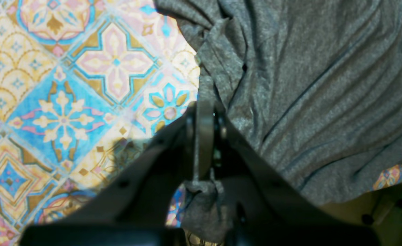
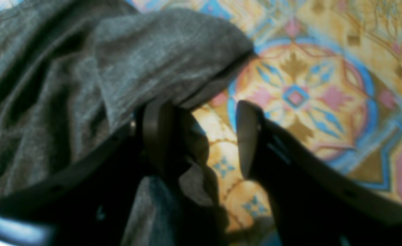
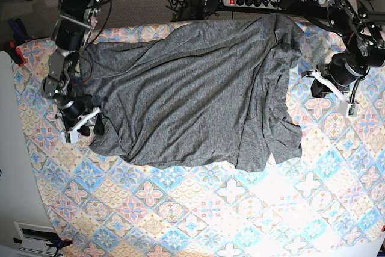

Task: Layout the t-shirt on the table in an organized manner, then fold the t-shirt properly
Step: 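Release the shirt and regrasp its side edges with both grippers, then drag the shirt edge with the right gripper to straighten the side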

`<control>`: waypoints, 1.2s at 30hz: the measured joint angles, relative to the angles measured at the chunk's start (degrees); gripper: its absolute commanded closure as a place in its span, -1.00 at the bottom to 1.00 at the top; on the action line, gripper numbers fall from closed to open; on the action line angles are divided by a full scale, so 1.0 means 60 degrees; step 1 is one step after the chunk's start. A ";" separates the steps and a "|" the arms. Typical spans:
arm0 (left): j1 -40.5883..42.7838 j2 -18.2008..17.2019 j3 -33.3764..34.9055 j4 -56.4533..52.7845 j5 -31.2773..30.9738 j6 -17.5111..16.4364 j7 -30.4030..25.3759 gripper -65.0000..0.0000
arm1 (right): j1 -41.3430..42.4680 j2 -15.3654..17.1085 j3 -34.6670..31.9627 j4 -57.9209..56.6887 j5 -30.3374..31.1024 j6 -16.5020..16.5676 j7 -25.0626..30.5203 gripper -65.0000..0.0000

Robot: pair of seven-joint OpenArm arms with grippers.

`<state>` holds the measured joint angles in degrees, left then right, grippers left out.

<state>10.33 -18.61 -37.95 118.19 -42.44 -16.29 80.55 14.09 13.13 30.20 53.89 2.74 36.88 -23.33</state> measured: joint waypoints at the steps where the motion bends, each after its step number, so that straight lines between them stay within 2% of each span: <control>1: 0.0004 0.0004 0.0000 0.0000 0.0007 0.0004 0.0000 1.00 | 0.0109 -0.0015 -0.0011 -0.0011 0.0004 0.0000 0.0142 0.12; 9: -0.0022 0.0317 -0.0015 -0.0004 -0.0015 0.0000 0.0000 1.00 | 0.0353 -0.0022 -0.0040 -0.0645 0.0011 0.0036 0.0255 0.12; 11: -0.0029 0.0331 -0.0018 0.0000 -0.0007 0.0004 -0.0004 1.00 | 0.0718 0.0029 -0.0044 -0.0896 -0.0076 0.0295 0.0015 0.12; 15: -0.0040 0.0474 -0.0033 -0.0004 -0.0007 0.0004 0.0000 1.00 | 0.1410 0.0000 -0.0069 -0.1257 0.0131 0.0415 0.0448 0.12; 18: -0.0051 0.0459 -0.0036 -0.0004 0.0058 0.0004 0.0000 1.00 | 0.1224 0.0018 -0.0073 -0.1581 0.0011 0.0419 0.0277 0.12; 24: -0.0058 0.0463 -0.0036 0.0000 0.0058 0.0004 0.0000 1.00 | 0.1271 0.0004 -0.0860 -0.1596 0.0004 0.0397 0.0306 0.12; 31: -0.0073 0.0459 -0.0036 -0.0004 0.0029 0.0004 0.0000 1.00 | 0.1180 0.0022 -0.0892 -0.1581 -0.0004 0.0397 0.0270 0.13; 33: -0.0069 0.0459 -0.0036 -0.0004 0.0036 0.0007 0.0000 1.00 | 0.1198 0.0000 -0.0911 -0.1581 0.0000 0.0401 0.0270 0.26; 36: -0.0047 0.0455 -0.0036 -0.0004 0.0033 0.0004 0.0000 1.00 | 0.1202 -0.0015 -0.1362 -0.1581 0.0000 0.0393 0.0299 0.65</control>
<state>10.04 -15.88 -38.17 118.17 -42.24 -16.27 80.55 21.30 13.04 22.02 44.40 2.74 39.24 -21.54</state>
